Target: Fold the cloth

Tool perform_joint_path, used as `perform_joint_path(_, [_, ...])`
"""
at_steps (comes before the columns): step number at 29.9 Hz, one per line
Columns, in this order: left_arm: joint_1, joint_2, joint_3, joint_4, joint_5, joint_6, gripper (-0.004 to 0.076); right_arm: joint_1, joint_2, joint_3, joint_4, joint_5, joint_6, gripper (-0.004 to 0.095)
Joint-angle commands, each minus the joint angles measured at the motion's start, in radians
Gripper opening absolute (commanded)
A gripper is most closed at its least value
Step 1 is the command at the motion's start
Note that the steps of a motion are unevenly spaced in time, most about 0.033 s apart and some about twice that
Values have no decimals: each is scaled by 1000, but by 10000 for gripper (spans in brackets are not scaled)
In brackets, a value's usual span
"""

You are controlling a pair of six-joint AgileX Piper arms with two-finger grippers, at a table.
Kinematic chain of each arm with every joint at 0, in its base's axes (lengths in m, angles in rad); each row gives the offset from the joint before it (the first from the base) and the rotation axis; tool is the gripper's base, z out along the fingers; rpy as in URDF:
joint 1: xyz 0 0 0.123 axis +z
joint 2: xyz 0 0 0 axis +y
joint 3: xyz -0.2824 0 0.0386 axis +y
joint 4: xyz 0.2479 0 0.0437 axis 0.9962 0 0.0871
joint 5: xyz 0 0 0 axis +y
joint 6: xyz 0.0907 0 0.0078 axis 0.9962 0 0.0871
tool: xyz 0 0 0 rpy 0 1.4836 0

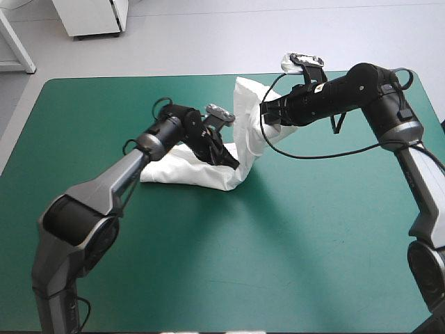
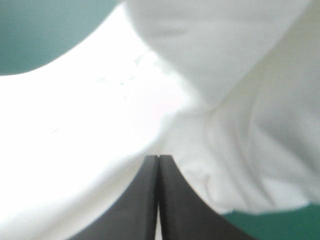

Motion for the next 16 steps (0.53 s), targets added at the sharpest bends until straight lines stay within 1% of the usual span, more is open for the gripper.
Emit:
perform_joint_path(1, [72, -181, -27, 5, 84, -15, -9, -3, -54, -38, 32, -47, -16, -11])
perform_joint_path(3, [120, -251, -22, 5, 167, -15, -9, -3, -54, -38, 32, -47, -30, -11])
perform_joint_path(5, [161, -328, 17, 5, 209, -15, -9, -3, -48, -38, 36, -47, -34, -11])
perform_joint_path(7, [192, -432, 85, 5, 213, -15, -9, -3, -42, -38, 43, -47, -34, -11])
perform_joint_path(13, [241, -765, 410, -9, 209, -15, -9, 7, -22, -38, 92, -61, -79, -11])
perform_joint_path(16, [241, -935, 541, -59, 167, -15, -9, 50, -10, -38, 87, -107, -94, -11])
